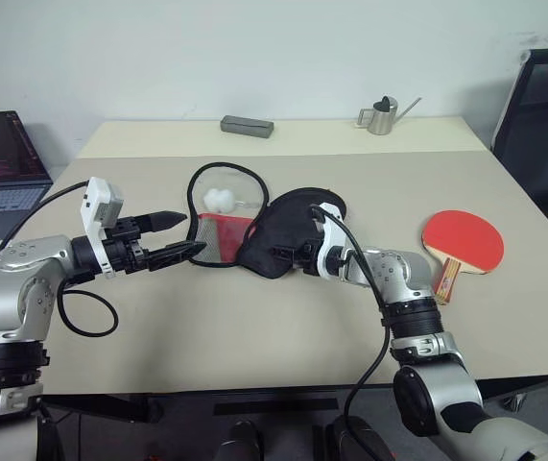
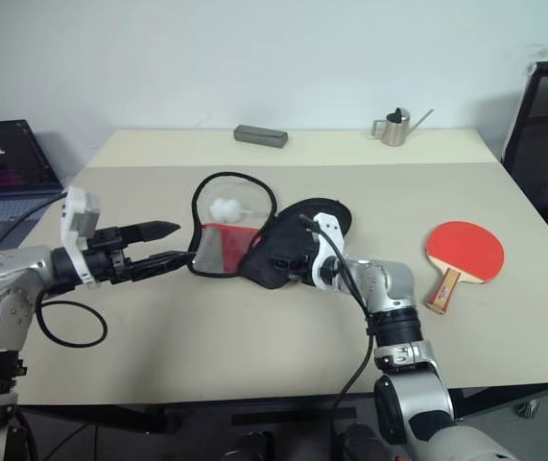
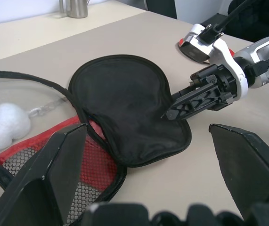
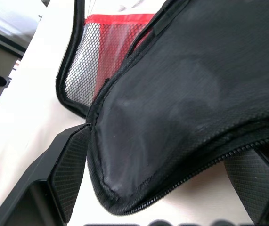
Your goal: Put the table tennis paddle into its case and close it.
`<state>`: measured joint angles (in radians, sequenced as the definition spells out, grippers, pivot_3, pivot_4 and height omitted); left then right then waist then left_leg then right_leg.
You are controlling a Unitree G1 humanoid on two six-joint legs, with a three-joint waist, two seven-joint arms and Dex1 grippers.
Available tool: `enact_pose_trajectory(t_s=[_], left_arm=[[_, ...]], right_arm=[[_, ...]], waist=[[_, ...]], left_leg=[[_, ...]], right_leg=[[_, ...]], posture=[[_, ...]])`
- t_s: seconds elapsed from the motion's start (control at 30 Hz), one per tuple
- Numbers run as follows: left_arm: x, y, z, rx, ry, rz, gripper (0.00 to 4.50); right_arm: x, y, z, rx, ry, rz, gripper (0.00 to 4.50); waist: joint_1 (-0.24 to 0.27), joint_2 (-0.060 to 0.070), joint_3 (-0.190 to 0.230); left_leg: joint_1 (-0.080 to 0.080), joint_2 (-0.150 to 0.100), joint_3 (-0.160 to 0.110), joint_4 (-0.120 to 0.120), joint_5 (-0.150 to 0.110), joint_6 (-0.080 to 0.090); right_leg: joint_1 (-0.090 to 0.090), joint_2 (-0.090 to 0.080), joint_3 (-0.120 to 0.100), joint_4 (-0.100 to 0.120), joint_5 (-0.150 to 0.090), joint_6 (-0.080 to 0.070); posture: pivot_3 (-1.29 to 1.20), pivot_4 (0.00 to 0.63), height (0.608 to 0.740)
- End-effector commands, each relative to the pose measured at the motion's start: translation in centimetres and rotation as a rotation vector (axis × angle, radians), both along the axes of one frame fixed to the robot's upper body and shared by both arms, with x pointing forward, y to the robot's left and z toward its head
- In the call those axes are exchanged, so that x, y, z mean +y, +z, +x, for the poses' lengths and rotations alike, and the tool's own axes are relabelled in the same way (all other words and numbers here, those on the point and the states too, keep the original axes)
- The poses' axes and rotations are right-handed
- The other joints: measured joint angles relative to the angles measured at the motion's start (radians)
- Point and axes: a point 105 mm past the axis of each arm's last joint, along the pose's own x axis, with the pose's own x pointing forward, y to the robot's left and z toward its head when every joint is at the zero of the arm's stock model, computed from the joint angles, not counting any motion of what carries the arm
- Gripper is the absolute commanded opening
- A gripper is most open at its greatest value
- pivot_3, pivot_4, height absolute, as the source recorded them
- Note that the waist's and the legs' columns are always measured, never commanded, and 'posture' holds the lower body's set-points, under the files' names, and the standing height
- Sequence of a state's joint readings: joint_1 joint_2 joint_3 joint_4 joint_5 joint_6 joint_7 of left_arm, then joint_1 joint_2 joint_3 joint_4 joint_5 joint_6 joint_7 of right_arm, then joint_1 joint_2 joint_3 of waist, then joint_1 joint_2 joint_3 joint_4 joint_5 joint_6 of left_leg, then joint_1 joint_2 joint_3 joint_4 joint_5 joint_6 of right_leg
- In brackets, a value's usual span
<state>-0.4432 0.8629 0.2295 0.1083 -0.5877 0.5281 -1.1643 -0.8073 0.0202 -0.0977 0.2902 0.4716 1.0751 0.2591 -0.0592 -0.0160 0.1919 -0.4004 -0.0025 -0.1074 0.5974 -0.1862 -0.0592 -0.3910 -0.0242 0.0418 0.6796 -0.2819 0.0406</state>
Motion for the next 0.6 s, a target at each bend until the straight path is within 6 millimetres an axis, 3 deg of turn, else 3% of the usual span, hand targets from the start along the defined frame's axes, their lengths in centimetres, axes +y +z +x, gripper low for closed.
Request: enact_pose_trajectory(t_s=[0.03,0.4,0.6], left_arm=[[0.1,1.0,-0.4,-0.061,0.001,0.05,4.5],[-0.5,-0.2,-0.8,-0.042,-0.023,0.1,4.5],[-1.0,0.2,-0.7,-0.049,-0.044,0.106,4.5]], right_arm=[[0.1,1.3,0.3,-0.043,-0.005,0.017,3.86],[-1.0,-0.9,-1.8,0.082,0.02,-0.001,0.05],[-2.3,-0.7,-1.5,0.12,-0.022,0.025,0.02]], waist=[[0.0,0.0,0.0],[0.0,0.0,0.0],[0.001,0.0,0.0]], left_leg=[[0.0,0.0,0.0,0.0,0.0,0.0],[0.0,0.001,0.0,-0.003,0.0,0.0],[-0.001,0.001,0.0,-0.003,0.0,0.0]], right_leg=[[0.0,0.0,0.0,0.0,0.0,0.0],[-0.002,0.0,0.0,0.0,0.001,-0.004],[-0.002,0.0,0.0,0.0,0.0,-0.003]], posture=[[0.0,0.15,0.74],[0.0,0.15,0.74],[0.0,0.15,0.74]])
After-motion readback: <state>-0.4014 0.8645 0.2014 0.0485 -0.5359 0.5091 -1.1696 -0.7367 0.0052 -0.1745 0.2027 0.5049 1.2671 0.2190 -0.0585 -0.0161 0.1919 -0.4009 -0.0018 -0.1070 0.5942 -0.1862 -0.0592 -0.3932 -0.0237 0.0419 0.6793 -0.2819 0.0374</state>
